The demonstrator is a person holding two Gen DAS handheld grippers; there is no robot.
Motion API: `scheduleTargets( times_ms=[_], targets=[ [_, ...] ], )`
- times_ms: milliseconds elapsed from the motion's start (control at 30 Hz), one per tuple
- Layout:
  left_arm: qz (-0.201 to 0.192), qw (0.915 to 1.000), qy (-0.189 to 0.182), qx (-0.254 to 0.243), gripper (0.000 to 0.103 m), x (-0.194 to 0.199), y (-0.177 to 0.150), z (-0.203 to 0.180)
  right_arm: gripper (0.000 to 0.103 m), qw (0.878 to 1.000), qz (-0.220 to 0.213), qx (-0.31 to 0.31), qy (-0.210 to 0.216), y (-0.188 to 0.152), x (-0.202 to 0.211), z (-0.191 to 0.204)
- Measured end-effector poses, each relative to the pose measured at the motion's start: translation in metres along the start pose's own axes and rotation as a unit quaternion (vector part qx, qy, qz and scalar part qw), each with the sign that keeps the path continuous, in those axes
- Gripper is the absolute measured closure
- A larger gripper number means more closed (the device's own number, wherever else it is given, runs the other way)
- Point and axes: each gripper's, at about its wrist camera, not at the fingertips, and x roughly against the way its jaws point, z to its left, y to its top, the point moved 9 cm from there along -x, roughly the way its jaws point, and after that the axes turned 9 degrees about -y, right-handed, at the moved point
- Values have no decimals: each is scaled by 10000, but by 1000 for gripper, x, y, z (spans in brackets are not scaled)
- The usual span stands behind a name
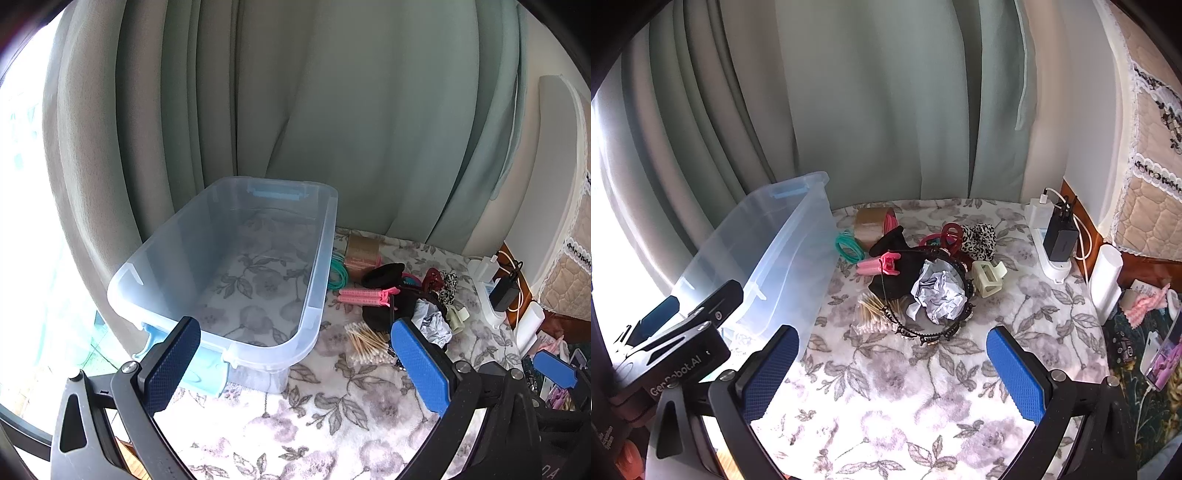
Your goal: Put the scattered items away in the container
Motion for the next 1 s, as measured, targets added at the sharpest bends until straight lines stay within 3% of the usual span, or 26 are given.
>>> scheduleTargets(
  times_ms=[800,1000],
  targets=[
    [23,10000,4,-14,0,0,-2,-3,0,9999,19,11,130,-2,-4,1],
    [-181,9998,-28,-127,0,7,9,-3,0,9997,-108,-38,193,3,-1,-9]
  ],
)
